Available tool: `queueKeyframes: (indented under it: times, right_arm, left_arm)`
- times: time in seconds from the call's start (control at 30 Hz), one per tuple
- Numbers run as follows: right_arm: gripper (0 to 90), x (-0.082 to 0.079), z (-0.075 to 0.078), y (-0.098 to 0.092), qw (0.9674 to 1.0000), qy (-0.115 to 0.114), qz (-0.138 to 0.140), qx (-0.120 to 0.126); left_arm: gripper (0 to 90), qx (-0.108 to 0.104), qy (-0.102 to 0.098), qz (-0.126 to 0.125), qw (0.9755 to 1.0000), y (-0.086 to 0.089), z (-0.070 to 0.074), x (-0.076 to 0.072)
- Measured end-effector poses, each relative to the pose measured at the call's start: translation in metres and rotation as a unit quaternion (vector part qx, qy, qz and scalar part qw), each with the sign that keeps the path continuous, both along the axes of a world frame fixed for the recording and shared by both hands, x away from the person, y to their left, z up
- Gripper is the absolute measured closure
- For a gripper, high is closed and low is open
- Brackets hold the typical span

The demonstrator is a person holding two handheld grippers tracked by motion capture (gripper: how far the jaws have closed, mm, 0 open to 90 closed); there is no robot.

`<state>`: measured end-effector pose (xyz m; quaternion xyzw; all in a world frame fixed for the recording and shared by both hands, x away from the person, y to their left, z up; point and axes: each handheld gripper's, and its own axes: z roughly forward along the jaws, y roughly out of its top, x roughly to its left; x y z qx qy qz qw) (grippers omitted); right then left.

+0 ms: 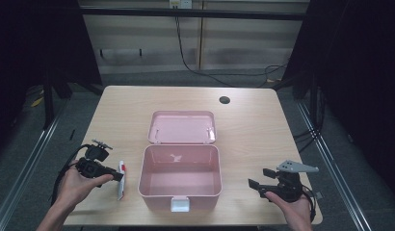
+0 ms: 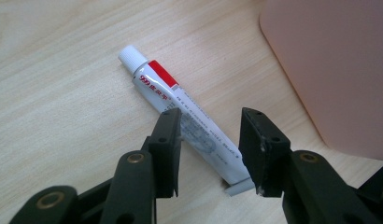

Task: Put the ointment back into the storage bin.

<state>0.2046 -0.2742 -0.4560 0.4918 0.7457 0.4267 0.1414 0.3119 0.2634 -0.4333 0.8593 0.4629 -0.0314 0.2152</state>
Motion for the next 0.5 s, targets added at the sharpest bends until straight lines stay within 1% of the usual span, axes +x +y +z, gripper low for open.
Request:
queueKeyframes:
  times: [0.03, 0.07, 0.1, 0.13, 0.2, 0.23, 0.27, 0.3, 0.33, 0.4, 0.5]
  right_arm:
    - [24.0, 0.0, 0.0, 0.0, 1.0, 0.0, 0.0, 0.0]
    - [24.0, 0.0, 0.0, 0.0, 1.0, 0.001, 0.001, 0.0]
    - [23.9, 0.0, 0.0, 0.001, 1.0, 0.002, 0.002, 0.0]
    - [23.8, 0.0, 0.0, 0.001, 1.0, 0.004, 0.002, 0.0]
    - [23.6, 0.0, 0.0, 0.001, 1.0, 0.003, 0.004, 0.0]
    - [23.4, 0.001, -0.001, 0.001, 1.0, 0.003, 0.003, -0.001]
    - [23.3, 0.001, -0.001, 0.001, 1.0, 0.004, 0.004, -0.001]
    - [23.2, 0.001, -0.001, 0.001, 1.0, 0.004, 0.004, 0.0]
    - [23.0, 0.001, -0.001, 0.001, 1.0, 0.004, 0.004, -0.001]
    - [22.9, 0.001, -0.001, 0.001, 1.0, 0.004, 0.005, -0.001]
    - [22.9, 0.001, -0.001, 0.001, 1.0, 0.005, 0.005, 0.0]
  left_arm:
    - [59.2, -0.001, 0.003, -0.002, 1.0, -0.001, -0.002, 0.001]
    - [59.4, 0.006, 0.003, -0.008, 0.9999, -0.002, -0.003, 0.002]
    - [59.3, 0.006, 0.005, -0.011, 0.9999, -0.003, -0.005, 0.003]
    - [58.9, 0.007, 0.008, -0.007, 0.9999, -0.005, -0.006, 0.004]
    - [57.5, 0.016, 0.015, -0.013, 0.9997, -0.006, -0.008, 0.006]
    - [57.5, 0.019, 0.017, -0.012, 0.9996, -0.007, -0.009, 0.007]
    - [57.5, 0.024, 0.016, -0.014, 0.9995, -0.008, -0.011, 0.008]
    - [57.6, 0.027, 0.016, -0.009, 0.9995, -0.009, -0.012, 0.008]
    - [57.6, 0.031, 0.018, -0.01, 0.9993, -0.009, -0.014, 0.01]
    - [58.2, 0.031, 0.027, -0.007, 0.9991, -0.009, -0.017, 0.011]
    - [59.3, 0.027, 0.031, -0.011, 0.9991, -0.008, -0.021, 0.013]
